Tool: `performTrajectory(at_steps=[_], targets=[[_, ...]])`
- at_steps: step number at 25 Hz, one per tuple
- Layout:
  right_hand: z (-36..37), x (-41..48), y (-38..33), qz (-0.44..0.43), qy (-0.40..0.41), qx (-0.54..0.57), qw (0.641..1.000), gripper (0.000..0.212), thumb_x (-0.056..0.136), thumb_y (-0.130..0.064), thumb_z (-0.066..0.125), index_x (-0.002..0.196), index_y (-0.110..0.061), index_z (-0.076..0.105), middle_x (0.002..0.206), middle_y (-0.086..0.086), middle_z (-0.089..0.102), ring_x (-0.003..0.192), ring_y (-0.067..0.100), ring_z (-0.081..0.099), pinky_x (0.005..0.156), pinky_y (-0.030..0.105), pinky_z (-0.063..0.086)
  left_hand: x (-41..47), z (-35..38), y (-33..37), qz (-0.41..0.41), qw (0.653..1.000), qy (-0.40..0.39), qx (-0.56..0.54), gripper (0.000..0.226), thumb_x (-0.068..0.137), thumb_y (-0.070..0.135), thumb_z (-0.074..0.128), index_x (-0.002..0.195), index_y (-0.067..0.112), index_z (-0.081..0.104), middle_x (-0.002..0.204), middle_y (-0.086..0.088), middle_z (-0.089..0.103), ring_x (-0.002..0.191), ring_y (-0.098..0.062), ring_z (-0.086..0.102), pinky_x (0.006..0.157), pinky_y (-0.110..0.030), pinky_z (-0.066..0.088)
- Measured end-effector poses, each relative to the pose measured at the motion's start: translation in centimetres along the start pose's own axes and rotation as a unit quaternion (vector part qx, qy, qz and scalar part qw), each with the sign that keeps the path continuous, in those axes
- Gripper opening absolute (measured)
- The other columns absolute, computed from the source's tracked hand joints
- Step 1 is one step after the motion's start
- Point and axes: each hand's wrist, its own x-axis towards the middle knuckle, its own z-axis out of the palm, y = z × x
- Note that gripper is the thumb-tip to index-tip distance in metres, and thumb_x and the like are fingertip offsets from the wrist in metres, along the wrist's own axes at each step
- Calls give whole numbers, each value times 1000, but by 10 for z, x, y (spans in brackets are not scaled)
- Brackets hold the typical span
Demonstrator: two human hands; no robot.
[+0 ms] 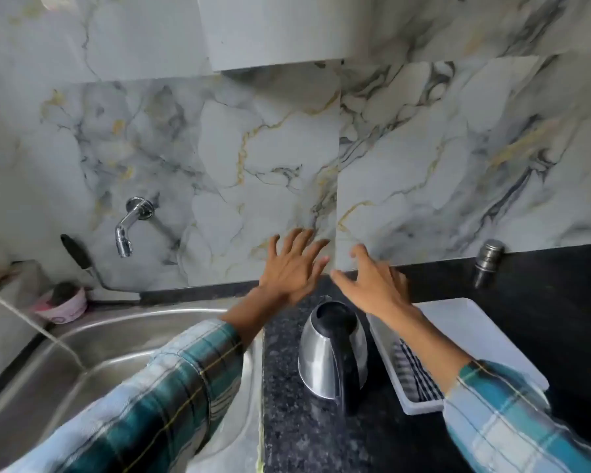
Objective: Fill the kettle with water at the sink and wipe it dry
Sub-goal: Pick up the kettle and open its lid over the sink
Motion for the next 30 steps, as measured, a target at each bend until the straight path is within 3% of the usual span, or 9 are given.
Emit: performTrajectory(at_steps=[2,4,8,10,12,14,18,25,30], targets=[[25,-28,12,36,-181,-65,981,92,72,-76,58,145,-24,35,133,15,65,120,38,62,85,44,47,-30,28,11,-47,996,-63,-44,46,102,47,18,143,34,35,153,5,39,144,-21,23,114,-53,15],[46,-57,32,68,-306,-81,946,110,67,-66,72,154,-22,22,138,13,60,123,36,60,84,42,47,-71,64,16,-84,984,-128,-93,48,102,48,16,144,35,34,153,8,38,145,-20,22,115,-51,16],[40,-53,84,95,-345,-40,933,96,77,-27,77,154,-24,21,141,16,54,120,36,59,92,44,53,-111,102,29,-78,964,-220,-124,55,100,53,14,153,35,16,163,10,14,150,-17,9,119,-48,12],[40,-56,106,100,-373,-11,923,81,79,-34,75,149,-32,32,144,10,54,122,34,57,96,46,51,-125,113,39,-68,959,-253,-109,59,100,54,13,154,32,10,163,12,8,150,-16,6,120,-48,10],[49,-65,114,130,-358,27,924,75,76,-74,60,137,-34,45,138,5,59,124,31,57,91,43,46,-136,116,48,-68,954,-274,-102,62,99,55,13,154,28,5,164,11,3,151,-15,4,120,-49,10],[68,-71,110,178,-308,15,934,94,68,-95,31,131,-28,52,136,9,63,124,33,57,92,45,42,-145,120,56,-66,951,-288,-94,66,97,58,12,154,26,-1,164,9,-2,151,-16,1,121,-51,7],[93,-82,110,188,-247,-44,950,90,77,-82,33,136,-18,55,132,16,66,122,36,60,91,44,44,-161,128,79,-48,948,-301,-90,75,93,67,7,153,26,-9,163,8,-10,150,-16,-7,120,-49,-3],[93,-83,110,197,-155,69,966,61,84,-70,22,98,-21,55,99,16,71,82,33,58,72,40,40,-173,131,59,-67,956,-265,-106,75,92,69,6,154,28,-6,163,10,-8,151,-14,-6,122,-44,-1],[107,-71,76,185,-126,107,969,34,99,-53,21,102,-26,41,112,19,72,100,40,68,75,42,44,-165,118,-13,-129,974,-173,-73,70,92,67,8,153,34,3,162,5,-11,151,-20,-8,120,-45,-3]])
